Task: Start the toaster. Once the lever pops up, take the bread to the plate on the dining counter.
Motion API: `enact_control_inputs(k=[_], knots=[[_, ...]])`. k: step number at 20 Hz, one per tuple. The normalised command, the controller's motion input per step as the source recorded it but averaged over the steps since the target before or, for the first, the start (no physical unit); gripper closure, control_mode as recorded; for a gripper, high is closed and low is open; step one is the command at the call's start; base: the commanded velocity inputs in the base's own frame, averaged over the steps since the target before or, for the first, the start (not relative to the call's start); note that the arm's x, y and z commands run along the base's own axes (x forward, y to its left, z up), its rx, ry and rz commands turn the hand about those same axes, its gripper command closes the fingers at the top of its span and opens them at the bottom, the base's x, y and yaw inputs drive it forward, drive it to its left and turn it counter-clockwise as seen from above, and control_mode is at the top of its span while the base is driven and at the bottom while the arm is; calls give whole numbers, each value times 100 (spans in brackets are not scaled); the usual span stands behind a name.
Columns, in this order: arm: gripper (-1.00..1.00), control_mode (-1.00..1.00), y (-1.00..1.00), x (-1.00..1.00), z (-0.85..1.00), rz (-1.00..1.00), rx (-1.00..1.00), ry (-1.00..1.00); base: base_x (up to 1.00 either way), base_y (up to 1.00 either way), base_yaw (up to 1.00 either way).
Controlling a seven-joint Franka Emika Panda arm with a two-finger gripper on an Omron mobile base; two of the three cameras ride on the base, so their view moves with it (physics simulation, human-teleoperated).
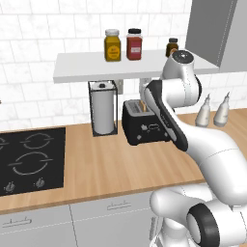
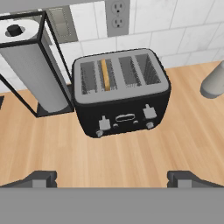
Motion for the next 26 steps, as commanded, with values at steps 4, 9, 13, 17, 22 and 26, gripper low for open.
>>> enact_control_inputs(k=[4,9,13,17,22,26], knots=[[-100,-100,0,0,0,0,0,0,0,0,0],[-100,-100,0,0,0,0,0,0,0,0,0],[-100,-100,0,0,0,0,0,0,0,0,0],[-100,-100,0,0,0,0,0,0,0,0,0],[-100,-100,0,0,0,0,0,0,0,0,0],[-100,-100,0,0,0,0,0,0,0,0,0]])
